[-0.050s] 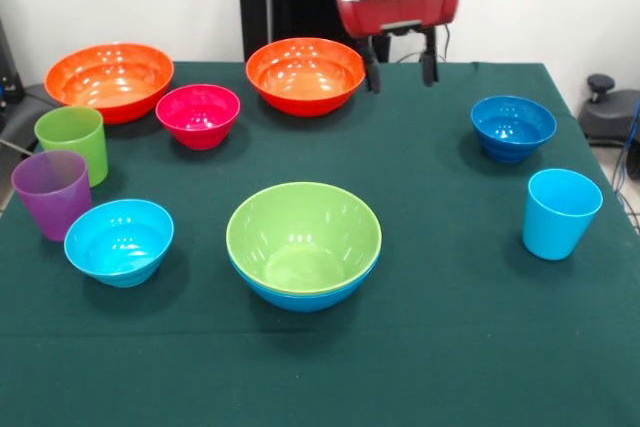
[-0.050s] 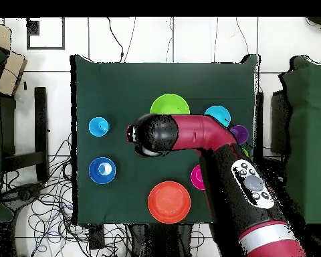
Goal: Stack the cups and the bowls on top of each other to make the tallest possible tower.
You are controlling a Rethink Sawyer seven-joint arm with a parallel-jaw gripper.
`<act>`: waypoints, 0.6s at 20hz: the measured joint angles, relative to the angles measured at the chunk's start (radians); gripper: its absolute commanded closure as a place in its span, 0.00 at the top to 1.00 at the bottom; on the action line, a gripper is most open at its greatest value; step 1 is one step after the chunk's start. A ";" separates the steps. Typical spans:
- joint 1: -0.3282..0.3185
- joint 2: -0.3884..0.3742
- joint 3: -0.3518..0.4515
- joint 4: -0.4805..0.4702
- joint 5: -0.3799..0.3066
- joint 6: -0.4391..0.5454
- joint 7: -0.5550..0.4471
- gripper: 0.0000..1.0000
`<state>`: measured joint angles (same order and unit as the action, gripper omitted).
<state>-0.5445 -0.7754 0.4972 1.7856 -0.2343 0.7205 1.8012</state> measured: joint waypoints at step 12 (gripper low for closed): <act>0.028 -0.023 -0.036 0.117 -0.001 -0.076 0.002 1.00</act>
<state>-0.5166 -0.7984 0.4609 1.9030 -0.2358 0.6447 1.8032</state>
